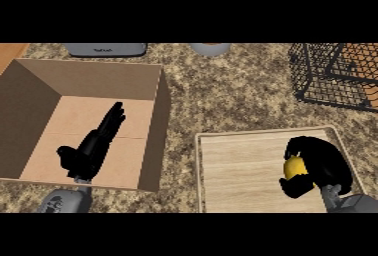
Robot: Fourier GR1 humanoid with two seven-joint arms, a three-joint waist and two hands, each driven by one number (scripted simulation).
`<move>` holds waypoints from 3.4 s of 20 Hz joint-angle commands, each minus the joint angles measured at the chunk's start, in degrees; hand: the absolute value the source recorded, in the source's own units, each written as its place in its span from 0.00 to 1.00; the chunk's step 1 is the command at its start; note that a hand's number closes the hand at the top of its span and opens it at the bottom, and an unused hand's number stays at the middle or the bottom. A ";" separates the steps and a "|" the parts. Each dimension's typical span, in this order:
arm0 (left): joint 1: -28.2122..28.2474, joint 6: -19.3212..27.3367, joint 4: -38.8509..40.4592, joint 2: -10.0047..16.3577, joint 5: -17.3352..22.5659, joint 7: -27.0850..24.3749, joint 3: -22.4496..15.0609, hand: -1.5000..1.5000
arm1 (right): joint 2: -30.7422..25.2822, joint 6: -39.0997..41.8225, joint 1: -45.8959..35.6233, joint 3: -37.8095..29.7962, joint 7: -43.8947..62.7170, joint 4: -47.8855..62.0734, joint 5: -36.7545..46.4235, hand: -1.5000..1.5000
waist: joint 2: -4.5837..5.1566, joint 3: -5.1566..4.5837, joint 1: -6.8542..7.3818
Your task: Pick the lemon from the tray and place it in the tiered basket
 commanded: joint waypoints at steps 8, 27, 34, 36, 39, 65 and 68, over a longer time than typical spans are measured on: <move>1.29 0.46 -0.58 -0.31 0.72 -0.77 1.28 0.50 | -25.80 -0.65 2.82 -23.73 -32.44 20.79 -10.42 1.00 | 1.01 0.56 -2.10; -2.90 -1.24 1.31 -2.78 -0.95 -0.29 -2.41 0.50 | -39.39 17.42 -19.16 -44.72 -72.97 60.49 -30.04 1.00 | 1.24 0.02 4.60; -3.92 -3.02 2.80 -1.61 -0.52 -1.11 -1.31 0.50 | -38.63 20.85 -37.09 -39.84 -62.08 65.01 -26.63 1.00 | 1.28 -0.16 5.88; -2.45 -0.93 0.78 -2.80 -2.20 1.01 -2.90 0.50 | -38.44 22.33 -41.16 -38.05 -59.81 65.20 -24.93 1.00 | 0.84 -0.17 4.84; -3.00 -1.03 3.55 -4.29 -2.74 -2.34 -3.48 0.50 | -32.40 18.45 -47.53 -36.90 -55.81 67.11 -23.74 1.00 | 1.30 -0.21 5.83; -3.10 0.42 1.87 -4.82 -4.18 -0.44 -2.35 0.50 | -13.59 17.47 -64.89 -34.82 -51.95 86.86 -17.21 1.00 | 1.27 -0.12 4.23; -2.40 -2.79 2.13 -1.97 -2.79 -1.26 -1.10 0.50 | -16.04 22.22 -66.78 -37.99 -42.48 92.08 -20.26 1.00 | 1.59 -0.14 4.99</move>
